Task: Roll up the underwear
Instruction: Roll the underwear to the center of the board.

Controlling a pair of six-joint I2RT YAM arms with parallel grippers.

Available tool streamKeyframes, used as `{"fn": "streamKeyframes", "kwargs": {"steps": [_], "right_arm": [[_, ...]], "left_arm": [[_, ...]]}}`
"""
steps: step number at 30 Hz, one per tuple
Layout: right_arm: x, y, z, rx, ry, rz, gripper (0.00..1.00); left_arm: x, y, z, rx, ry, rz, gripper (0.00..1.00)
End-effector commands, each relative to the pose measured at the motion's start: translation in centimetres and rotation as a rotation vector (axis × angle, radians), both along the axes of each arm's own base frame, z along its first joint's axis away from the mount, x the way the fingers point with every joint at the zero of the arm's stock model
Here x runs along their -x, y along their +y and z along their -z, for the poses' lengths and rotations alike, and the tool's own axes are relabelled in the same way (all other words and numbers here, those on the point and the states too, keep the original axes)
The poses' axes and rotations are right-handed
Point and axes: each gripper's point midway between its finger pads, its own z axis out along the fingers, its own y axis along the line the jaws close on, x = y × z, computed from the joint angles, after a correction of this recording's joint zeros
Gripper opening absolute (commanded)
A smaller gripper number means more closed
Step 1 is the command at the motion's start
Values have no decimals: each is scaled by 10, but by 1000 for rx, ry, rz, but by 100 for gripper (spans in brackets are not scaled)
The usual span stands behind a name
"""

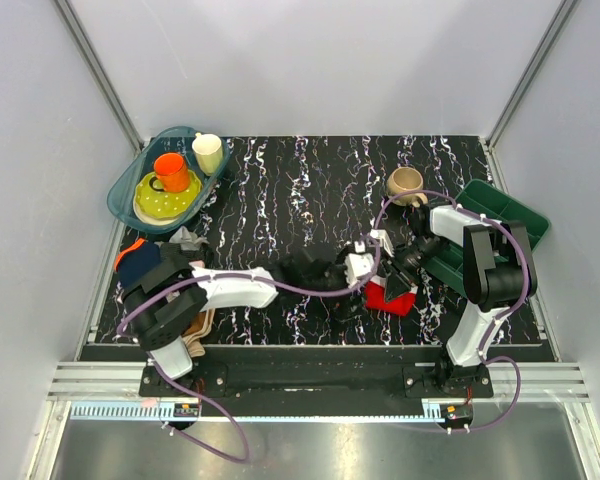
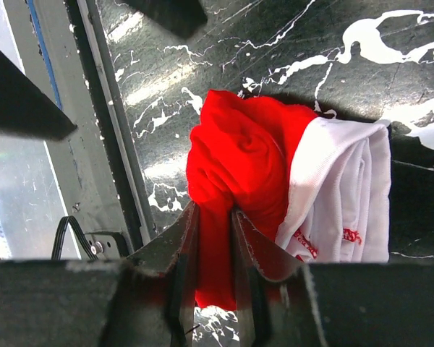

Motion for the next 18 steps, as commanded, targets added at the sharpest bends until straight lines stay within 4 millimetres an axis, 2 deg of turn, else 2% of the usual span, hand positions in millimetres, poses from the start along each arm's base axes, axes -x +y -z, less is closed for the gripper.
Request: {"fn": "streamKeyframes", "kwargs": {"steps": [1,3,7,10,11,12,14,18], "right_arm": [[-2,-15,14,101,-27,-14,27],[-1,-17,16,113,-22,-17,27],[-1,-18,16,117,-22,-18,27],[-1,-17,16,114,-23,-18,28],[0,-17,17,115,-21,-21,27],[1,-17,17,115,-19,-21,28],[1,-18,17,114,-19,-24,28],[1,-17,17,112,-20,-25,28]], "left_arm": [[-6,-16,4,-125,-285,64,99],[-1,-23,3,-154,-359,91,99],[3,-33,16,-217,-422,146,99],[0,-40,19,-263,-491,156,99],[1,-41,26,-287,-504,176,99],[-1,-46,23,-286,-520,175,99],[-2,-47,32,-321,-529,186,99],[-7,-53,38,-347,-547,189,96]]}}
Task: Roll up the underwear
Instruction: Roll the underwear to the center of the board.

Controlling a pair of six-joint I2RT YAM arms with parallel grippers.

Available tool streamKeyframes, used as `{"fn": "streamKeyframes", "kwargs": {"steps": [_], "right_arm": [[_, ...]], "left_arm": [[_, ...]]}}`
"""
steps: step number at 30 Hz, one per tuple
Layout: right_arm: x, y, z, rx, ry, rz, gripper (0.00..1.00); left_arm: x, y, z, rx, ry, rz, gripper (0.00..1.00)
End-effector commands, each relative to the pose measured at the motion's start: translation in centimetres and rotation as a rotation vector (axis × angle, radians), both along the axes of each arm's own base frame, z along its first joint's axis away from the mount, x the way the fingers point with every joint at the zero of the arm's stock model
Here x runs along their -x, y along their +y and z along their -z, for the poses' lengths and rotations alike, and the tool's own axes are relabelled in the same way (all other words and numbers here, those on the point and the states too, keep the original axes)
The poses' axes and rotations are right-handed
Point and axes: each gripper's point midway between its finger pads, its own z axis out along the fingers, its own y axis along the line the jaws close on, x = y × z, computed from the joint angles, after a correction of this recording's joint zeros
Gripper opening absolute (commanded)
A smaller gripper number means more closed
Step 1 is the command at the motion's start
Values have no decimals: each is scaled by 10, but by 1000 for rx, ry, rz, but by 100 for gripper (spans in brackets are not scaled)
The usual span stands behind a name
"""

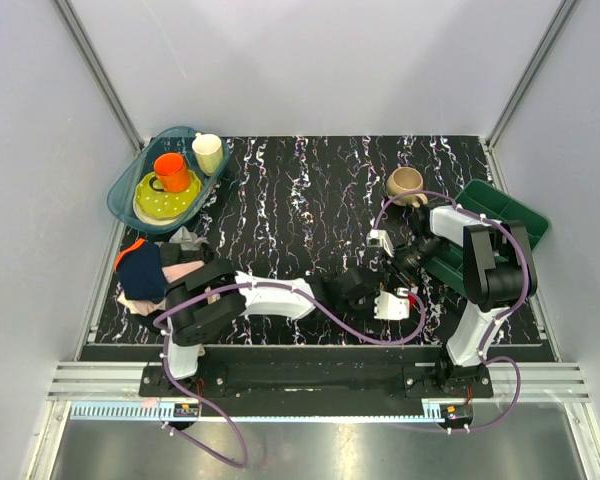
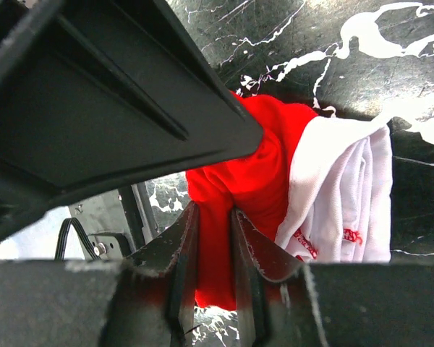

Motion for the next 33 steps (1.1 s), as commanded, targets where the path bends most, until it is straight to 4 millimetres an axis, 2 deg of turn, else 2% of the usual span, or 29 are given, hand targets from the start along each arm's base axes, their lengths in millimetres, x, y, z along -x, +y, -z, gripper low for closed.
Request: {"fn": "streamKeyframes", "kwargs": {"steps": [1,3,4,6,7,10,11,14,15,20,25,28,33], "right_arm": [[0,-17,16,96,-33,-44,28],[1,-16,16,94,-32,-44,28],[0,-16,15,93,-33,-42,28],[0,-16,15,90,-33,-41,27],[1,-16,15,90,-31,-43,28],[1,-15,13,84,-41,-43,28],[1,-15,12,80,-43,-44,28],[0,-14,9,74,-51,-39,29],[-1,-13,7,71,-50,-33,32],[-6,-9,-11,64,-62,0,42],[-9,-8,-30,63,-79,25,48],[-10,-10,-35,87,-90,42,52],[-10,-20,-31,159,-107,65,59]], "left_arm": [[-16,-16,-13,-1,-100,11,92],[-14,-16,-1,-37,-84,23,86],[-15,-16,2,-52,-80,22,78],[-15,-16,7,-88,-66,17,70],[-16,-14,15,-109,-59,13,61],[-13,-8,22,-128,-38,8,52],[-12,-6,24,-139,-32,8,44],[-9,2,30,-177,-13,1,34],[-9,4,30,-184,-5,-2,31],[-1,20,34,-228,51,-28,28],[4,24,36,-248,96,-43,29],[8,27,42,-283,128,-41,30],[6,17,38,-293,175,-42,32]]}}
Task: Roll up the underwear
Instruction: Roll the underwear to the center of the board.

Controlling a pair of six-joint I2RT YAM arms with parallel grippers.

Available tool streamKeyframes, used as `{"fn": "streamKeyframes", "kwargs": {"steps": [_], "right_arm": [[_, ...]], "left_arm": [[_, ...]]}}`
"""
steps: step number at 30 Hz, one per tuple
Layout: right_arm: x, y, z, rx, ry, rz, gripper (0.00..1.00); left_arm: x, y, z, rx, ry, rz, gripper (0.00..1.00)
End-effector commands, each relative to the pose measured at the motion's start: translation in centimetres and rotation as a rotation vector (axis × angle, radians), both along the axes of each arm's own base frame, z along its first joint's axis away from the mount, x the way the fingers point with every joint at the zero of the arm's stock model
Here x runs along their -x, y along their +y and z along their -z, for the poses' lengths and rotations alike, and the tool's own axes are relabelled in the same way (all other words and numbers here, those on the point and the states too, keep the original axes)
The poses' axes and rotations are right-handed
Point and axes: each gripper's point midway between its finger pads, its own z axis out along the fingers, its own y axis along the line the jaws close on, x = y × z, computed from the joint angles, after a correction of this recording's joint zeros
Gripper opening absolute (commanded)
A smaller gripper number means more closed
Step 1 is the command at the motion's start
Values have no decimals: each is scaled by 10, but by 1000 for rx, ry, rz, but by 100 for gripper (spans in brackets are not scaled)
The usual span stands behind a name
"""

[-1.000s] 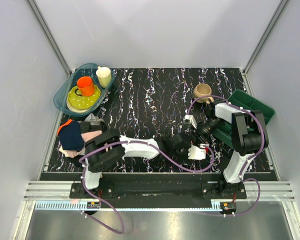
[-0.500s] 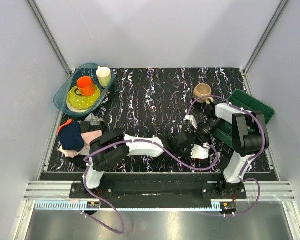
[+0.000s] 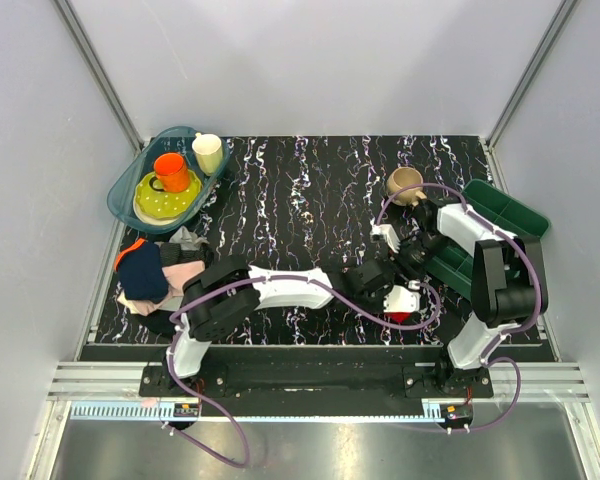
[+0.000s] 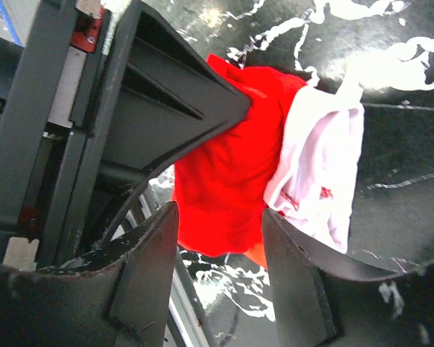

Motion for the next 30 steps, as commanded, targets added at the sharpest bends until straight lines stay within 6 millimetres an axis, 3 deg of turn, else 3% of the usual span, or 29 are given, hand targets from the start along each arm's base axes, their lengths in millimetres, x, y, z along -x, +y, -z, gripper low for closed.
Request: {"fn": "streamKeyframes", "kwargs": {"steps": [1,8,16,30], "right_arm": [[-5,-11,-5,80,-45,35,61],[-3,-18,11,143,-29,80,74],[1,-20,22,167,21,97,80],[26,6,4,-15,194,48,82]], "left_arm": [[20,24,27,-156,155,-12,32],[20,22,26,-206,223,-47,33],[22,23,20,-253,345,-116,33],[8,27,13,-255,416,-213,32]]}}
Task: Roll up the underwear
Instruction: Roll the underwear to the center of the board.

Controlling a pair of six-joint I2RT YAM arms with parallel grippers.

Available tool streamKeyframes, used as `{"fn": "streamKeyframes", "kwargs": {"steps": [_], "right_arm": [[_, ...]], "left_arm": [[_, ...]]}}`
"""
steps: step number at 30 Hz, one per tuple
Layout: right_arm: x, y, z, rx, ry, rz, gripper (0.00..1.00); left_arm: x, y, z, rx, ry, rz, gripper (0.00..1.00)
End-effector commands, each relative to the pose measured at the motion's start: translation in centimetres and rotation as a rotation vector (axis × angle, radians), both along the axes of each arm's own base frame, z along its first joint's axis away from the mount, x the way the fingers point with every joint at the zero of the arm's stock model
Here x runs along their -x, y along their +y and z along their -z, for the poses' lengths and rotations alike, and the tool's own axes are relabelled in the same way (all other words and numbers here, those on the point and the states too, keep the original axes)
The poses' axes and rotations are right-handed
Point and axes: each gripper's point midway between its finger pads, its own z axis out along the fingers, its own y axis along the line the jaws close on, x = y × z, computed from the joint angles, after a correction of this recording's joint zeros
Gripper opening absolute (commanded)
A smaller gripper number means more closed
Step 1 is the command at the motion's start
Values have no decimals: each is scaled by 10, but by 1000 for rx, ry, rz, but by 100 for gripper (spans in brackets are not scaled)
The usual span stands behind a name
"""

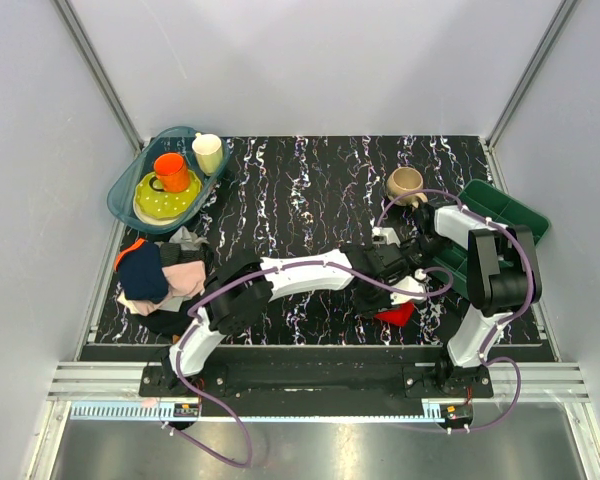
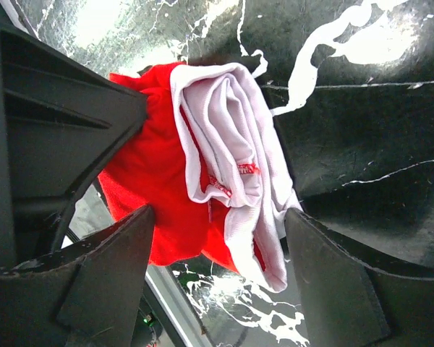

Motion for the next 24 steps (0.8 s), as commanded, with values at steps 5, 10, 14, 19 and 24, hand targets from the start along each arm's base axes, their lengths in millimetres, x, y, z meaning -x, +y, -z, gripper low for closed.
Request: {"fn": "streamKeyframes", "kwargs": {"steps": [5,10,14,19,24], "right_arm": [[37,17,-26,-128,141,-40,81],[42,18,-26,-134,157,-47,78],[48,18,-24,-145,183,-55,77],[54,23,-35,-201,226,-76,81],[55,29,-38,-259,256,-90,85]], "left_arm": [[-25,13,14,-53,70,-167,32],[-33,10,11,-40,69,-210,32],[-37,10,12,-35,69,-236,32],[-39,12,15,-39,60,-251,32],[-39,16,22,-13,38,-272,31]]}}
